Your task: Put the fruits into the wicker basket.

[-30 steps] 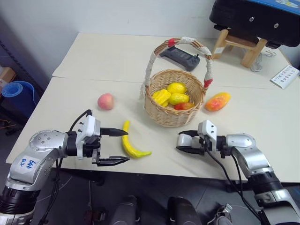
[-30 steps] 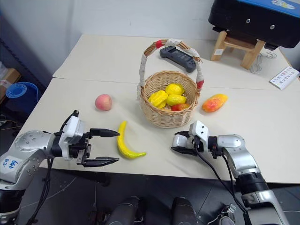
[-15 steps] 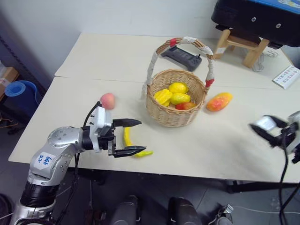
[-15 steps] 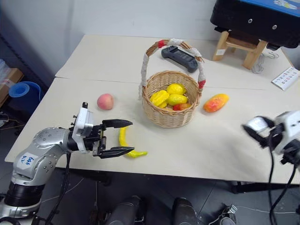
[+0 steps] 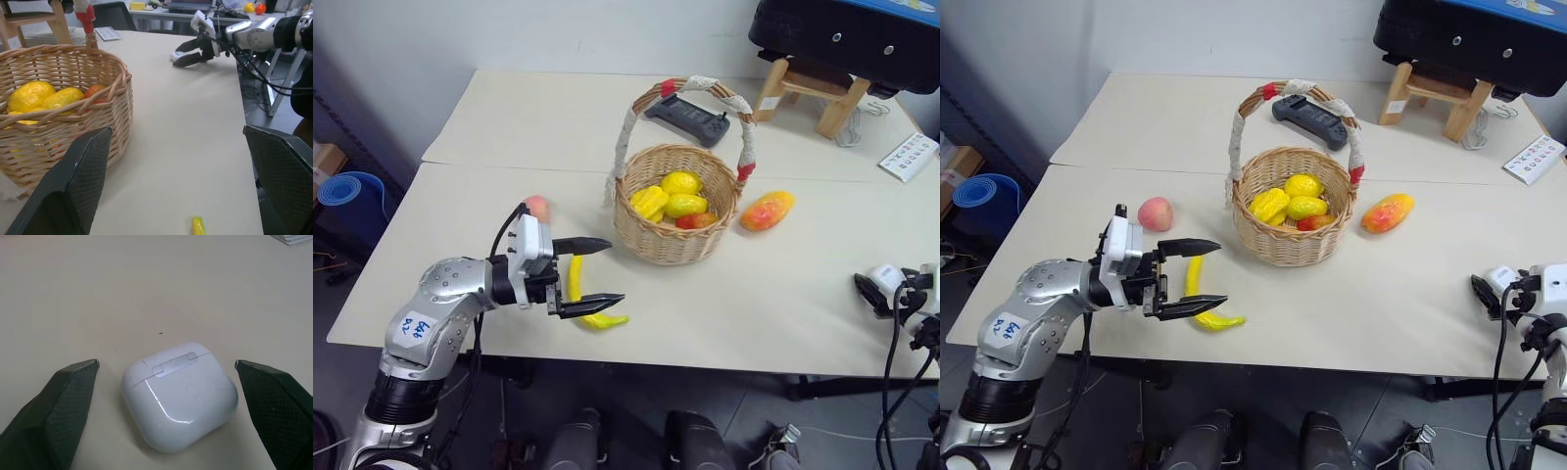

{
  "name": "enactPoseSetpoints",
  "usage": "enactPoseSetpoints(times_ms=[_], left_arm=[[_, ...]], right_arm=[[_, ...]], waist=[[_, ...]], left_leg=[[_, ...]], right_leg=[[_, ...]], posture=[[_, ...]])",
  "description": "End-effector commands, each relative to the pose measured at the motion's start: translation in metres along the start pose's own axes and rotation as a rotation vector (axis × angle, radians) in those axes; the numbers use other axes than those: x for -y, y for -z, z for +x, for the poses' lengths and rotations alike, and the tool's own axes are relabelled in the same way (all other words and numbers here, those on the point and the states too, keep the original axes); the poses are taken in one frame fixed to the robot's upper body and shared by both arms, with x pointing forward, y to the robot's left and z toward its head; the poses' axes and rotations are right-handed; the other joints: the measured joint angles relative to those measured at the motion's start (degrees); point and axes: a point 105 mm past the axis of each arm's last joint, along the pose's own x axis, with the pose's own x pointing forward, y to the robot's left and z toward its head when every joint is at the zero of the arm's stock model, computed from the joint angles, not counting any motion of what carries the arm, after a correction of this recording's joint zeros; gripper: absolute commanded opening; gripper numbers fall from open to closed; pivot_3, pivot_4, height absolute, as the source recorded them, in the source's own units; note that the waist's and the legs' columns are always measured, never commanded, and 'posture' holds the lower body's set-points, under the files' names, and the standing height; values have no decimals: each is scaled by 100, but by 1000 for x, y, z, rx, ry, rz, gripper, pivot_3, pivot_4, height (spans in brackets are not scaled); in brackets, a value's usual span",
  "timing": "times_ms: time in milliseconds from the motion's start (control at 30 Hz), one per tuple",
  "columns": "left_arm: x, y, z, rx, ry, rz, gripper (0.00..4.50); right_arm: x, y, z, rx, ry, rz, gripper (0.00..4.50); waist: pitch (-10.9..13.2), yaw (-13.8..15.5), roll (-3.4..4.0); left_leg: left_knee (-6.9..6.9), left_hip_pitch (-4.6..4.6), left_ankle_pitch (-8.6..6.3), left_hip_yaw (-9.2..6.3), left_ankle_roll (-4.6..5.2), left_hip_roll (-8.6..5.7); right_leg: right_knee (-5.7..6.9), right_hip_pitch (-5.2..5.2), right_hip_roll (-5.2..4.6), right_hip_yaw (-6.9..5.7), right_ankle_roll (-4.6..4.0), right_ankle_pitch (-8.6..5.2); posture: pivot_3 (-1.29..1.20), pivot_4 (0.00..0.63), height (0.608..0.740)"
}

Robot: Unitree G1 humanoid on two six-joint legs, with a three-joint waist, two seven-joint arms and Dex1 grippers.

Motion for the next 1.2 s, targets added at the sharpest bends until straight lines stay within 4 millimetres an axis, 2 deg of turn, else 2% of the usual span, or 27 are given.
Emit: enactPoseSetpoints(times_ms=[33, 133, 233, 300, 500, 600, 667, 733, 767, 867, 967, 1067, 1200], left_arm=[[-19, 4, -26, -36, -117, 17, 4500], [-29, 15, -48, -85, -208, 11, 4500], [-38, 26, -78, -113, -343, -6, 4500], [-40, 34, -96, -129, -423, -22, 4500], [-43, 62, -193, -188, -827, -119, 4500], [-31, 75, -237, -244, -984, -219, 4500], [-27, 78, -258, -281, -1059, -234, 4500], [-27, 79, -280, -318, -1156, -249, 4500], [-27, 78, -283, -300, -1171, -277, 4500], [-30, 69, -269, -275, -1093, -313, 4500], [-51, 47, -240, -227, -982, -283, 4500], [-79, 30, -204, -203, -878, -274, 4500], [-113, 22, -140, -286, -692, -298, 4500]], right_arm=[[3, -62, -17, 204, -78, -103, 4461], [-29, -90, -24, 282, -246, -104, 4461], [-85, -99, -40, 295, -493, -226, 4461], [-107, -99, -48, 291, -572, -211, 4461], [-211, -106, -78, 466, -881, -106, 4461], [-254, -124, -98, 613, -986, -70, 4461], [-267, -138, -105, 685, -998, -48, 4461], [-269, -143, -103, 710, -971, -58, 4461], [-267, -143, -100, 708, -949, -52, 4461], [-264, -142, -91, 696, -932, -81, 4461], [-260, -143, -86, 688, -920, -104, 4461], [-260, -144, -83, 676, -920, -112, 4461], [-265, -144, -83, 659, -955, -154, 4461]], waist=[[0, -10, 6], [2, -46, 11], [2, -34, 10], [1, -17, 9], [0, -19, 6], [-2, -37, 3], [-2, -35, 0], [-8, 1, -18], [-18, 25, -35], [-35, 79, -64], [-36, 128, -67], [-37, 155, -68], [-38, 119, -70]], left_leg=[[-1, 1, -1, 0, -1, 0], [-5, 3, -2, 1, -4, 4], [-7, 6, -11, 2, -15, 22], [-11, 7, -22, -2, -29, 38], [-10, 5, -46, -11, -33, 43], [-9, 6, -68, -7, -56, 43], [-8, 6, -71, -5, -57, 43], [-3, 7, -80, -6, -67, 42], [0, 7, -80, -8, -68, 42], [-3, 7, -82, -12, -69, 42], [-4, 5, -83, -12, -70, 42], [-3, 3, -78, -18, -78, 42], [-6, 3, -75, -12, -78, 39]], right_leg=[[0, 0, 1, 2, 0, 0], [1, -3, 2, 4, 0, 0], [-1, -4, 2, 6, -1, 0], [-1, -7, 1, 7, -3, -1], [12, -17, -5, 9, -4, 0], [15, -22, -9, 10, -6, -1], [21, -26, -11, 12, -6, -1], [21, -29, -16, 14, -7, -1], [15, -31, -19, 15, -7, 0], [8, -34, -23, 24, -16, 5], [3, -36, -27, 26, -20, 6], [8, -37, -25, 24, -27, 5], [51, -42, 3, 6, -26, 6]], posture=[[0, 150, 740], [0, 150, 740], [0, 150, 740], [0, 150, 740], [0, 150, 740], [0, 150, 740], [0, 150, 740], [0, 150, 740], [0, 150, 740], [0, 150, 740], [0, 150, 740], [0, 150, 740], [0, 150, 740]])
